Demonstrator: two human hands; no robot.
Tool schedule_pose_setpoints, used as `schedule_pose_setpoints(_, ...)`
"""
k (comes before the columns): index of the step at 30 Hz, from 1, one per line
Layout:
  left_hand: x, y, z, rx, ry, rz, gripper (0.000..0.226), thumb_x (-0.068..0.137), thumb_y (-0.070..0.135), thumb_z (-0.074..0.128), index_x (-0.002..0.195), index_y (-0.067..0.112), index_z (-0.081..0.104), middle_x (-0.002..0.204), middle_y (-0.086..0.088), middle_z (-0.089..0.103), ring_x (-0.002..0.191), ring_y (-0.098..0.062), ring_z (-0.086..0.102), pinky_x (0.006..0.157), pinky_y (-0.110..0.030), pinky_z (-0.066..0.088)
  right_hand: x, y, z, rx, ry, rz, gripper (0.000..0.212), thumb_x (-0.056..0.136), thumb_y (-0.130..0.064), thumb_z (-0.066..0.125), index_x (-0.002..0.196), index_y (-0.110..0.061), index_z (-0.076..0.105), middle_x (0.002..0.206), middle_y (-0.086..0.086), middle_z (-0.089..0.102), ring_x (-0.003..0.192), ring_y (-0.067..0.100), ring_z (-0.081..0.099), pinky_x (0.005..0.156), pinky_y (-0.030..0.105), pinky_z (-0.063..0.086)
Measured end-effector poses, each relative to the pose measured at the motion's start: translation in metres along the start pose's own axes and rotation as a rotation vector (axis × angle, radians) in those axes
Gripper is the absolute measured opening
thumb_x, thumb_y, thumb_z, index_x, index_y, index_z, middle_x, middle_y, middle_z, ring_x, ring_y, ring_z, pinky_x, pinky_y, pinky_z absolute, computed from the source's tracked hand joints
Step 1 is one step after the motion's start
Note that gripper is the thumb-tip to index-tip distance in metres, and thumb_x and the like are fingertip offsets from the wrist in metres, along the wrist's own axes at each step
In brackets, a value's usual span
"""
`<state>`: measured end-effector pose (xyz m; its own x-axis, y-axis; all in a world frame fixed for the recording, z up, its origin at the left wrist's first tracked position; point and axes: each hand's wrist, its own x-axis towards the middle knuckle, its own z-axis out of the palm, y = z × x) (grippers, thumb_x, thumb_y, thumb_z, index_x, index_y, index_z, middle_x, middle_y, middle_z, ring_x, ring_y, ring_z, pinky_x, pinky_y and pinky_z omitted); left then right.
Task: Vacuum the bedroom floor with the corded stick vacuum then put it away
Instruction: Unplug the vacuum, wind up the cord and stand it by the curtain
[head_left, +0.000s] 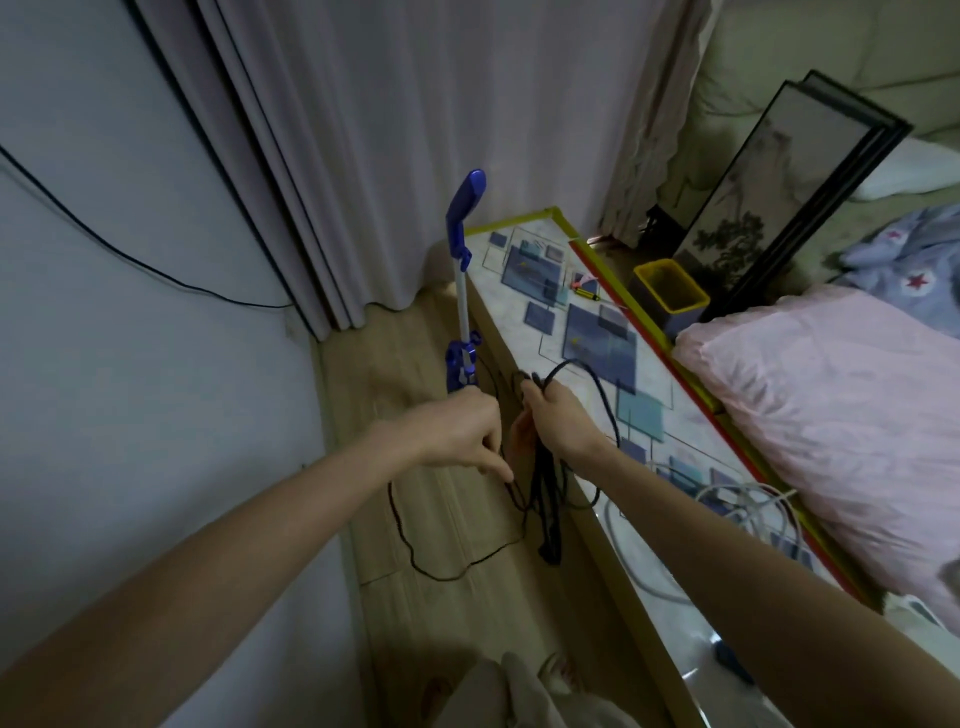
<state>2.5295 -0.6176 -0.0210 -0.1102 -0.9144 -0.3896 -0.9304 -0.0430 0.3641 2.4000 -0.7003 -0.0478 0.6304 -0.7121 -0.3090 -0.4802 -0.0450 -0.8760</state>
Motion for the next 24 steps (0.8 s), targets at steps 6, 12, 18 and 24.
schedule_pose_setpoints(6,-0.015,-0.025,-0.009,-0.159,0.130,-0.054,0.034,0.079,0.046,0.073,0.068,0.014,0.071,0.060,0.006,0.062,0.052,0.000,0.052,0.051,-0.013,0.038,-0.010,0.017,0.023,0.132,-0.194,0.128,0.045,0.100,-0.042,0.040,0.087,-0.004,0.059,0.078,0.028,0.066,0.076,0.043,0.067,0.073,0.050,0.056)
schedule_pose_setpoints(12,-0.029,-0.044,0.017,-0.511,0.247,-0.052,0.027,0.098,0.032,0.052,0.075,0.020,0.056,0.062,0.007,0.057,0.055,-0.001,0.052,0.057,-0.020,0.043,-0.008,0.008,0.020,0.447,-0.150,0.205,0.035,0.105,-0.028,0.036,0.073,-0.015,0.037,0.048,-0.002,0.035,0.041,0.014,0.030,0.045,0.028,0.028)
schedule_pose_setpoints(18,-0.056,-0.055,0.059,-0.317,0.159,-0.124,0.031,0.104,0.032,0.032,0.087,0.016,0.052,0.081,-0.002,0.056,0.075,-0.021,0.055,0.070,-0.030,0.042,-0.016,0.010,-0.021,0.442,-0.194,0.300,0.037,0.105,-0.026,0.035,0.074,-0.007,0.042,0.055,0.015,0.049,0.042,0.026,0.048,0.046,0.031,0.046)
schedule_pose_setpoints(24,-0.022,-0.013,-0.002,0.013,-0.003,0.051,0.035,0.103,0.039,0.037,0.077,0.023,0.056,0.065,0.012,0.049,0.059,-0.001,0.046,0.057,-0.017,0.030,-0.021,0.004,-0.010,0.244,-0.429,0.290,0.036,0.106,-0.025,0.033,0.086,0.001,0.049,0.059,0.016,0.060,0.044,0.025,0.053,0.048,0.029,0.048)
